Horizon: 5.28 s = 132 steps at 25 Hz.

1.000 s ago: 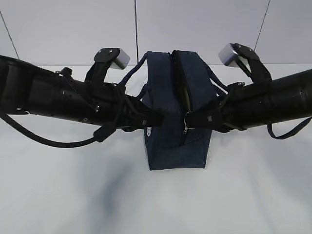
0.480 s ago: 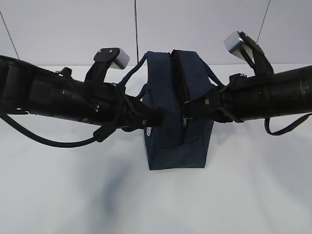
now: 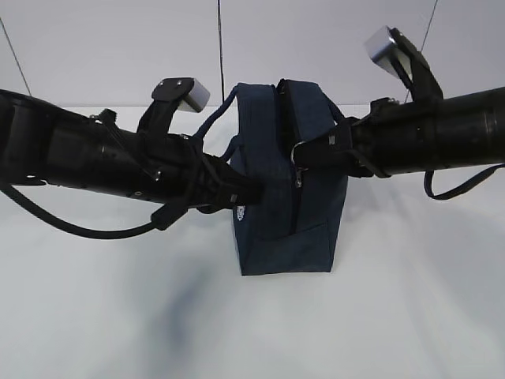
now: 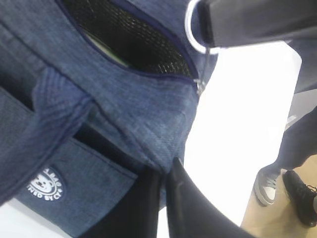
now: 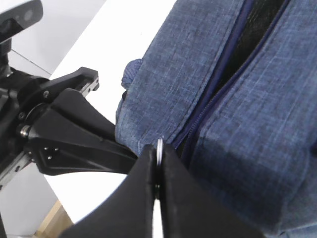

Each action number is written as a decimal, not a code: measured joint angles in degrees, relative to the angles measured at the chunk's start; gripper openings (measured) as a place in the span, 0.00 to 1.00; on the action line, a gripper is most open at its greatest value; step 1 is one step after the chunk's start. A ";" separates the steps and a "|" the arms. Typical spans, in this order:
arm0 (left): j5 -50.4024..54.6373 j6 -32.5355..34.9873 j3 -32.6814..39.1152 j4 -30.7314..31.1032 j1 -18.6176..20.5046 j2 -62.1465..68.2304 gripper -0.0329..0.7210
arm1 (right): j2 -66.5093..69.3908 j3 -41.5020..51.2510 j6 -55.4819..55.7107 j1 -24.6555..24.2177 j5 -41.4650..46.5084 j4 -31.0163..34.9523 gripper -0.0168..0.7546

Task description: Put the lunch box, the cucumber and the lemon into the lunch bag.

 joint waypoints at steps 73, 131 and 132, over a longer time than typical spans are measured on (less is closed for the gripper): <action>1.05 0.09 0.00 4.12 0.00 0.00 0.30 | 7.57 -11.33 18.13 -0.41 -1.00 -1.08 0.02; -9.42 17.89 0.75 -5.81 -5.18 5.59 0.03 | 6.86 -11.91 24.19 -1.80 -3.27 -3.91 0.02; -9.42 17.89 0.75 -5.85 -5.18 5.59 0.03 | 6.86 -11.91 24.89 -1.90 -3.53 -3.91 0.02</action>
